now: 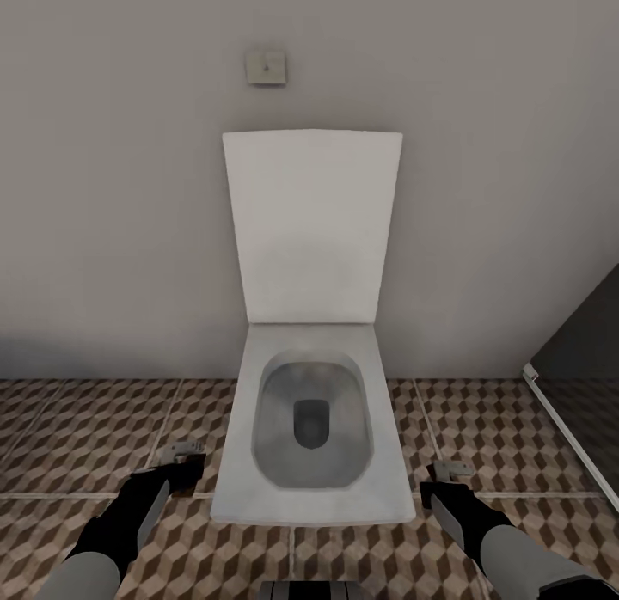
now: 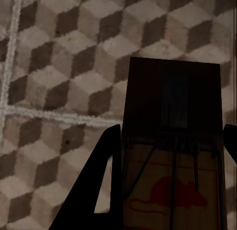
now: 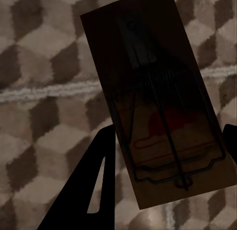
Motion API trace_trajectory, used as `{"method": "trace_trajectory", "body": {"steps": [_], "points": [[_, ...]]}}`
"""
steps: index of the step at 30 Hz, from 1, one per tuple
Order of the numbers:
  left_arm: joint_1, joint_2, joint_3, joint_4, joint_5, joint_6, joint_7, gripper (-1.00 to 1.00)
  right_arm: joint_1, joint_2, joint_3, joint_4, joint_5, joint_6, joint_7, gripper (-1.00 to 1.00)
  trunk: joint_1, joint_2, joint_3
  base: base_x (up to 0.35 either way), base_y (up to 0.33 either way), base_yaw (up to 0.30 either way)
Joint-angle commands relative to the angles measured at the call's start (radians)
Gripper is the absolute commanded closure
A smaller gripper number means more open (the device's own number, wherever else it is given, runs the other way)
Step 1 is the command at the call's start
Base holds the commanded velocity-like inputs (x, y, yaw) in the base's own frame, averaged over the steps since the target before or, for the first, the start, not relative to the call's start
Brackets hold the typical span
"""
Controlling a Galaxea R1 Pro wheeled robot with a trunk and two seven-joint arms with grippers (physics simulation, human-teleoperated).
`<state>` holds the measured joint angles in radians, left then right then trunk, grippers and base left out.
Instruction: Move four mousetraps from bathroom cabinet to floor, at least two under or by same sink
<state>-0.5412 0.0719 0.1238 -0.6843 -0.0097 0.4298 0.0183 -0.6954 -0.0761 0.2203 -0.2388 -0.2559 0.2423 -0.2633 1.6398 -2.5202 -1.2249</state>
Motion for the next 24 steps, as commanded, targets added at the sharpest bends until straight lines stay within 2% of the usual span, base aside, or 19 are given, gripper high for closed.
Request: {"method": "trace_trajectory", "body": {"steps": [1, 12, 24], "points": [[0.0, -0.002, 0.0, -0.002, -0.003, 0.006, 0.003, 1.0, 0.0, -0.001, 0.008, -0.003, -0.01, 0.006, -0.005, 1.0, 0.0, 0.0, -0.001, 0.0, 0.0, 0.0], [0.0, -0.007, 0.002, -0.005, -0.003, 0.006, 0.004, 1.0, 0.0, 0.003, 0.009, -0.004, -0.009, 0.006, -0.008, 1.0, 0.0, 0.0, -0.001, 0.0, 0.0, 0.0], [0.0, -0.007, 0.001, -0.006, -0.004, 0.006, 0.002, 1.0, 0.001, 0.004, 0.01, -0.004, -0.009, 0.007, -0.004, 1.0, 0.005, -0.003, -0.047, 0.0, 0.0, 0.0]]}}
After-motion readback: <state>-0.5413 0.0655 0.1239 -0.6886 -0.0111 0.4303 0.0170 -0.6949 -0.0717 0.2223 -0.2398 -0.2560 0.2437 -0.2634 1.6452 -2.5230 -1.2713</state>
